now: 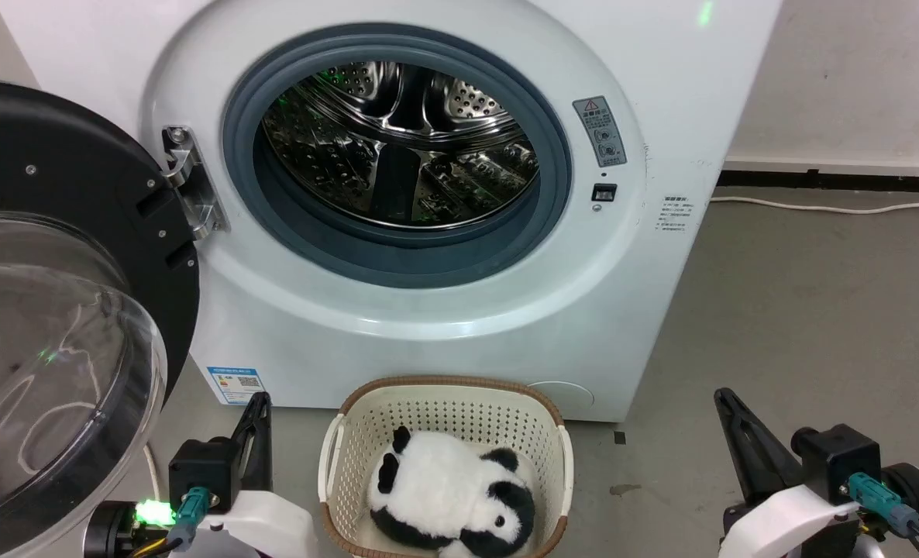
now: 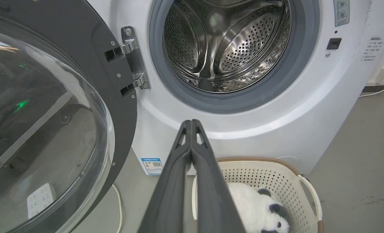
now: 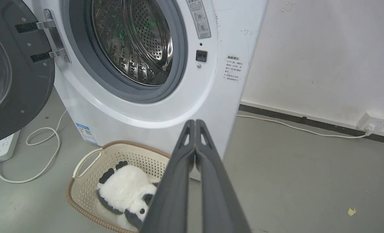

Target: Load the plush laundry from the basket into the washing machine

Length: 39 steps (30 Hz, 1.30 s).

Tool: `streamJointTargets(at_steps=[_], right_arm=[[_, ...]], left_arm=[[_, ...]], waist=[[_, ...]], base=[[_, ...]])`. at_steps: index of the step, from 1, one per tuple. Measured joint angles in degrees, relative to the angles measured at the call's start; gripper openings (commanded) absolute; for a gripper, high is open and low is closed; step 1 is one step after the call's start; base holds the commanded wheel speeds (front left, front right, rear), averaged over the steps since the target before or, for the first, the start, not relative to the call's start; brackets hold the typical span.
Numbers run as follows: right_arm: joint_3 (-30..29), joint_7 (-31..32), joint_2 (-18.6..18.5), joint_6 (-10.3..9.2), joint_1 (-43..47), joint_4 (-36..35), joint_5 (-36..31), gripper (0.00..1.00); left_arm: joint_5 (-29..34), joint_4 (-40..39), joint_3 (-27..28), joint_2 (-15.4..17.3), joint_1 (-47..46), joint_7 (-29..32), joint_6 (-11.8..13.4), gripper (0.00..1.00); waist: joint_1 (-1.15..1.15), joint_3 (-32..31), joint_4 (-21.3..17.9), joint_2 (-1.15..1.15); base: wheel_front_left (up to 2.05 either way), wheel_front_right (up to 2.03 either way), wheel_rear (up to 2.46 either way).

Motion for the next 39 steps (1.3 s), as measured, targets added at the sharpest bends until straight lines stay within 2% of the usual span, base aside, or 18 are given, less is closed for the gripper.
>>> streamJointTargets(at_steps=[31, 32, 39], right_arm=[[0.0, 0.0, 0.0, 0.00, 0.0, 0.0, 0.0, 0.00], [0.0, 0.0, 0.0, 0.00, 0.0, 0.0, 0.0, 1.00], [0.0, 0.0, 0.0, 0.00, 0.0, 0.0, 0.1, 1.00]], left_arm=[[0.0, 0.0, 0.0, 0.0, 0.0, 0.0, 0.0, 0.00], [0.0, 0.0, 0.0, 0.0, 0.0, 0.0, 0.0, 1.00], [0.0, 0.0, 0.0, 0.0, 0.0, 0.0, 0.0, 1.00]], waist=[[0.00, 0.0, 0.0, 0.00], [0.00, 0.0, 0.0, 0.00], [0.00, 0.0, 0.0, 0.00]], base=[[0.00, 0.00, 0.00], [0.00, 0.00, 0.00], [0.00, 0.00, 0.00]])
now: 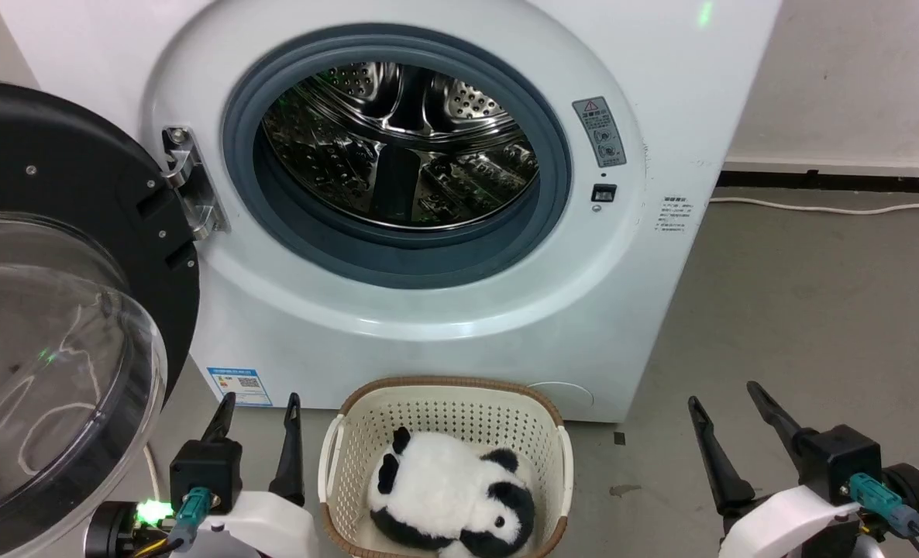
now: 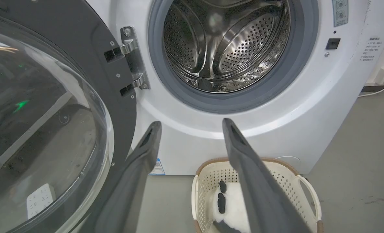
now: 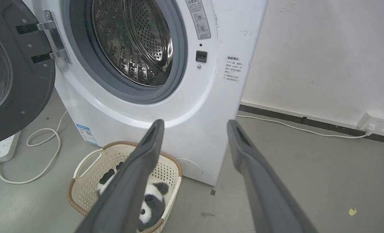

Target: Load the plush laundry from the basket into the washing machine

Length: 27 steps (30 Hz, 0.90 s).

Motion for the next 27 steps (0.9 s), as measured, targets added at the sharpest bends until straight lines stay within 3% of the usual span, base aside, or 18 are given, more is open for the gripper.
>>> streamJointTargets(at_steps=[13, 27], right_arm=[[-1.1, -1.2, 0.0, 0.00, 0.0, 0.0, 1.2, 1.00], [-1.5, -2.9, 0.0, 0.00, -0.9, -0.5, 3.1, 1.00]], left_arm=[[0.0, -0.1, -0.9, 0.0, 0.0, -1.3, 0.0, 1.00], [0.0, 1.1, -1.3, 0.8, -1.4, -3.0, -0.1, 1.00]], waist=[[0.00, 1.0, -0.6, 0.00], [0.01, 6.2, -3.1, 0.00]], base=[[0.00, 0.00, 0.00], [0.00, 0.00, 0.00]])
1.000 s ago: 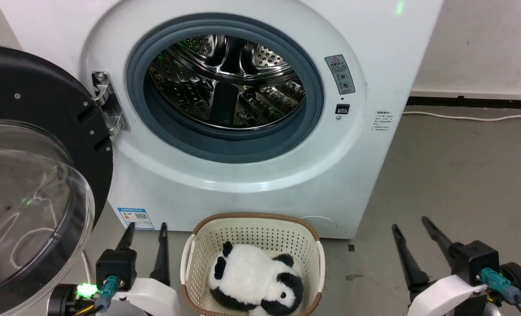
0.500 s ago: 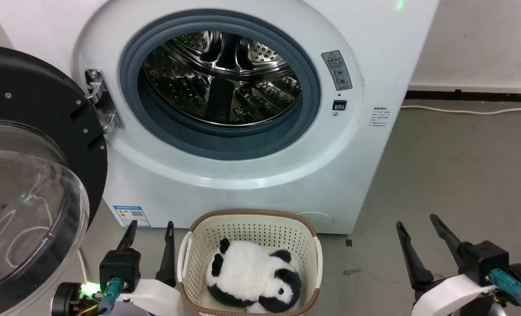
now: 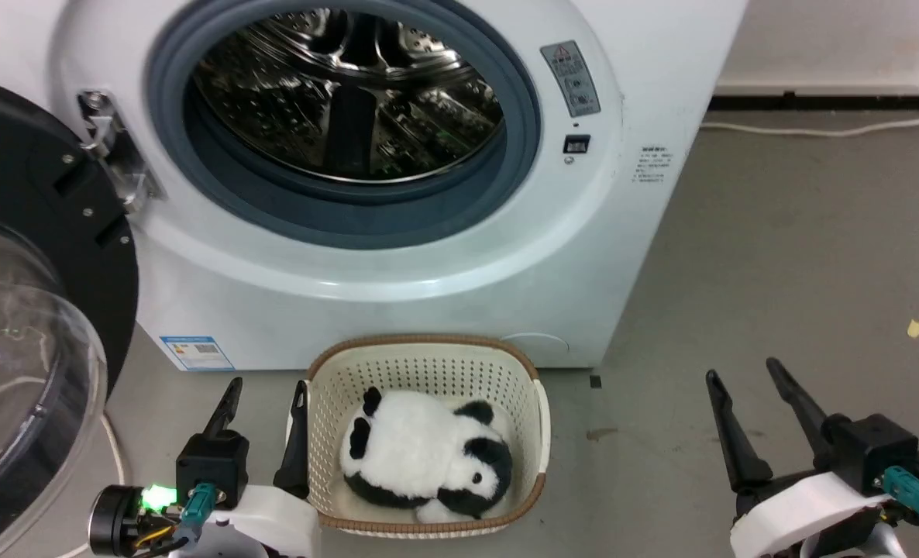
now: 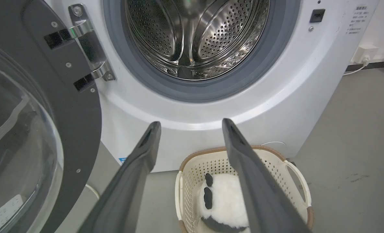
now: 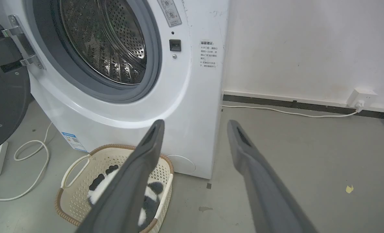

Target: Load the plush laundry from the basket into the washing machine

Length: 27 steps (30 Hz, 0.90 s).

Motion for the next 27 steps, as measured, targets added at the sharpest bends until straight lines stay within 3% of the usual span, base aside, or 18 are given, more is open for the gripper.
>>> streamJointTargets(at_steps=[16, 27], right_arm=[[1.1, -1.8, 0.0, 0.00, -2.7, -0.9, 3.6, 1.00], [1.4, -3.2, 0.0, 0.00, -4.2, -1.7, 6.0, 1.00]], left_arm=[[0.2, 4.6, -1.3, 3.4, -4.0, -1.8, -1.4, 1.00], [0.2, 12.0, -2.7, 6.1, -8.5, -1.3, -2.4, 1.00]], waist=[[-0.01, 7.3, -4.2, 0.00], [0.00, 12.6, -7.1, 0.00]], base=[[0.00, 0.00, 0.00], [0.00, 0.00, 0.00]])
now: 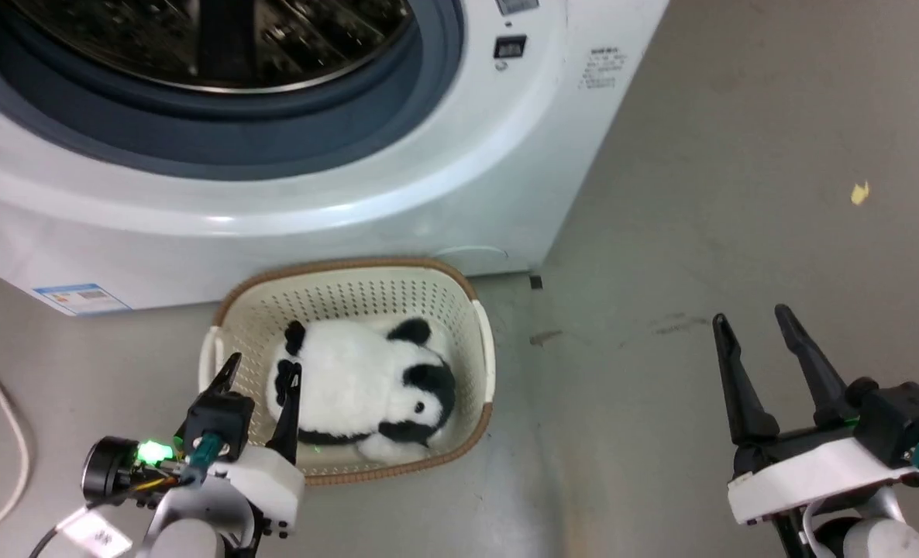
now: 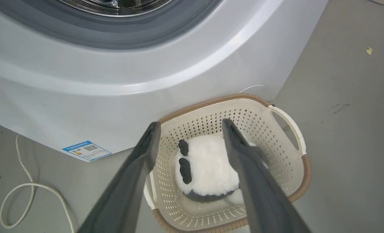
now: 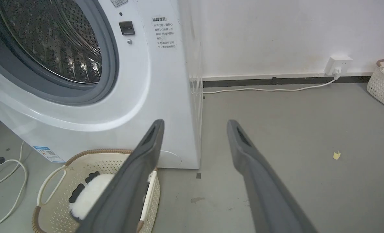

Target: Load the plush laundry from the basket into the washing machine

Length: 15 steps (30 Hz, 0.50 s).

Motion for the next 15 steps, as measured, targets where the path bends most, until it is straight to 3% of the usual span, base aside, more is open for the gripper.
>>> streamJointTargets(at_steps=[15], right_arm=[[1.9, -1.8, 0.0, 0.00, -1.9, -1.4, 3.1, 1.00]], left_arm=[[-1.7, 10.4, -2.7, 5.4, -9.0, 1.8, -1.5, 1.00]], waist=[[0.00, 8.1, -4.5, 0.00]], base=[[0.00, 0.00, 0.00]])
